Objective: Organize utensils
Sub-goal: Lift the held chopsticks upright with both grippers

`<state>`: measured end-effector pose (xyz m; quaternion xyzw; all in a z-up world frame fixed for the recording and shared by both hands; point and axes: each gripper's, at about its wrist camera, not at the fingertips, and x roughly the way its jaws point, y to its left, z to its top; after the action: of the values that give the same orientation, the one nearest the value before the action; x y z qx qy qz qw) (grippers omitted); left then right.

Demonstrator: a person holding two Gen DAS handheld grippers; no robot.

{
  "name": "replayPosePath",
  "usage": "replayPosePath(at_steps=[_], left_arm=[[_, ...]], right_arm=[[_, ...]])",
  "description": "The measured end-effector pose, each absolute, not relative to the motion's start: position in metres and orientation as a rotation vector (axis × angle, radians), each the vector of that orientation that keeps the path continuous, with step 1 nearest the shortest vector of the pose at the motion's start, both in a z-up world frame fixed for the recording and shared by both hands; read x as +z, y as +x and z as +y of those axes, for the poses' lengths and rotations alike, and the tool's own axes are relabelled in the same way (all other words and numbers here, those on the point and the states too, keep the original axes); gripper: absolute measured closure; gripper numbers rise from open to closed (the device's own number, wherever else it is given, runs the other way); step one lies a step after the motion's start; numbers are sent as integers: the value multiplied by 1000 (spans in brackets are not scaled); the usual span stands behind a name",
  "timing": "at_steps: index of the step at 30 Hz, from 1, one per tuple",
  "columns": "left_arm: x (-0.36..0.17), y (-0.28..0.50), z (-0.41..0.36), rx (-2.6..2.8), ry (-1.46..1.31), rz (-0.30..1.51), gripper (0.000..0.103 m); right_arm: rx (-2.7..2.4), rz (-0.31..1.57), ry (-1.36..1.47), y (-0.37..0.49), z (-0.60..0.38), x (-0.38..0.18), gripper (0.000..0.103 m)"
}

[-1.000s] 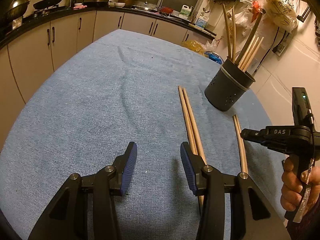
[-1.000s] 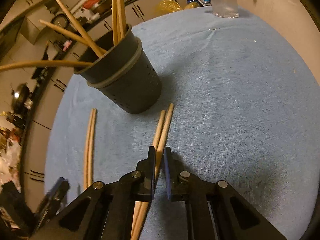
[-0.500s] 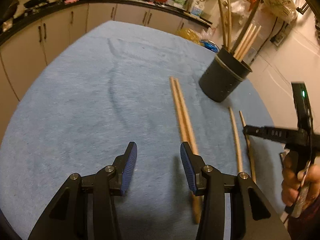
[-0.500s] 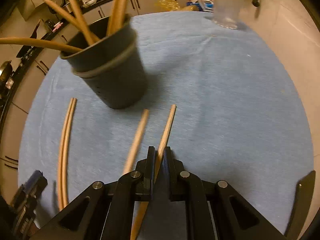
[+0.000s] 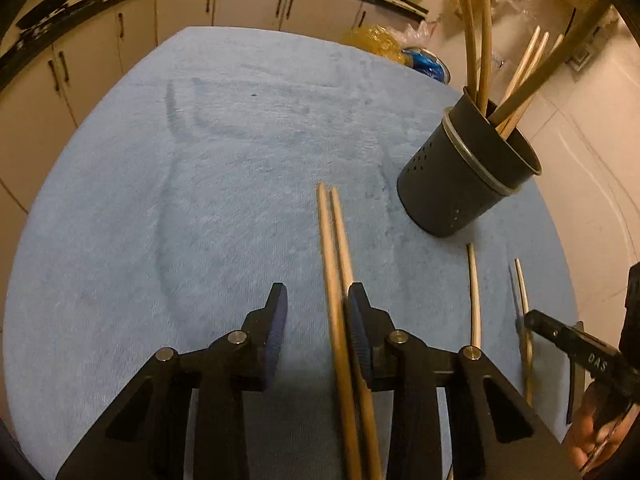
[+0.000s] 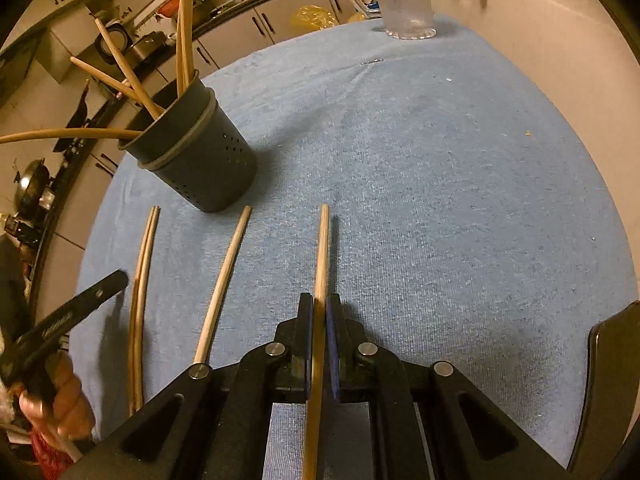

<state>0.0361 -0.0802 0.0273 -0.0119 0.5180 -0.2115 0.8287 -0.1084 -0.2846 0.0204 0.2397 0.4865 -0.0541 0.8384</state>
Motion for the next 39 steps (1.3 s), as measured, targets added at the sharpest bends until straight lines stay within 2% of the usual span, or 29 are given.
replayPosePath(at_steps=[4, 15, 19, 31, 39], left_arm=[[24, 48, -93, -422, 24, 1115, 85], [27, 66, -108, -398, 87, 1118, 88], [26, 53, -108, -383, 132, 1085, 97], [33, 20, -84, -423, 30, 1080, 97], [94, -24, -55, -460, -34, 894, 97]], right_arm=[[-99, 1027, 524, -112, -287, 19, 96], [-102, 1039, 520, -103, -292, 18, 96], [-112, 1047, 504, -93, -291, 16, 96], [-123, 1066, 423, -81, -284, 18, 96], [-50, 859, 449, -116, -275, 68, 96]])
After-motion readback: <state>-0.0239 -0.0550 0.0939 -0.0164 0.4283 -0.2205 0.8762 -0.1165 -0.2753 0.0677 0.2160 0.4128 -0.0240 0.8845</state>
